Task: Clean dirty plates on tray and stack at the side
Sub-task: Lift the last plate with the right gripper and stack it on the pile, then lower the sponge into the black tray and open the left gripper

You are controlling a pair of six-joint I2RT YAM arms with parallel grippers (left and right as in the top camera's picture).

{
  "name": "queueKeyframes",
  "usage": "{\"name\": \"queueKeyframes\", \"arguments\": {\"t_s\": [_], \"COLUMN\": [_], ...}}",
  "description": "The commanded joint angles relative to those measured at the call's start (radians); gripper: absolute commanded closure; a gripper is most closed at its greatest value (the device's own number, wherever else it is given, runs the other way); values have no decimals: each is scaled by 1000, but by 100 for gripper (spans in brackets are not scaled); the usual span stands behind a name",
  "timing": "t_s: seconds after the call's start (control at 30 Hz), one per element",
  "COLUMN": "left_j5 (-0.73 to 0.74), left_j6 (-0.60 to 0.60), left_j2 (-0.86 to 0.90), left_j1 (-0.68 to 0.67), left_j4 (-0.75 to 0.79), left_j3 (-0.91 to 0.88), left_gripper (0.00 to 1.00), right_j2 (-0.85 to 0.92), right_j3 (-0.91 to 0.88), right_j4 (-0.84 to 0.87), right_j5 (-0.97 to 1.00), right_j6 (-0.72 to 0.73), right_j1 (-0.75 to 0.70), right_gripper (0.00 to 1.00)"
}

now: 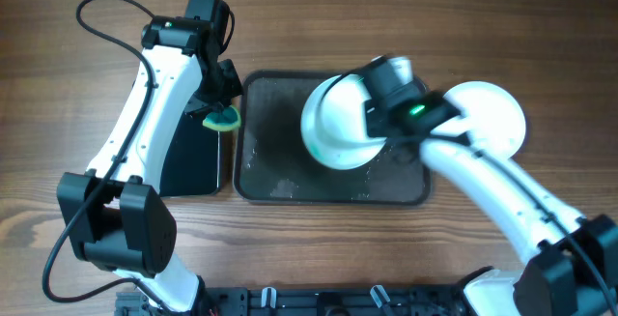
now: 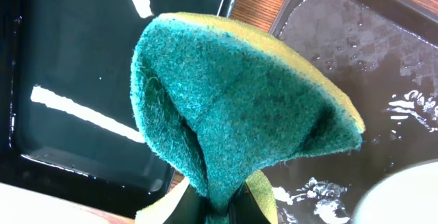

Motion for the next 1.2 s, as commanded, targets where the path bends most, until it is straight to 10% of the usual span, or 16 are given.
{"name": "queueKeyframes", "arguments": {"t_s": [0.0,0.3,0.7,0.77,0.8,0.93,1.17], "left_j5": [9,9,9,5,5,5,6], "left_j6": [16,16,41,50,50,50,188], "left_j2": [-2,-2,-4,-13,-23,-72,-81], "left_j1": [1,1,7,20,35,109,257], "left_j4": [0,-3,-8,-19,-24,-32,-67], "left_j3": [12,12,12,13,13,12,-14], "left_gripper": [96,96,96,96,96,96,96], "right_j2": [-24,-24,-24,-24,-24,-24,-24], "right_j3": [0,-2,-131,-130,-129,-69,40], "right_j4": [-10,-90,-62,-61,-53,-33,-40], "right_j5": [-425,-301,-5,-6,-31,-414,-660], "right_j6": [-4,30,129,123,123,-37,-218], "right_j1": [-257,-731,-797,-797,-797,-794,-663], "right_gripper": [96,96,95,65,24,2,0]}}
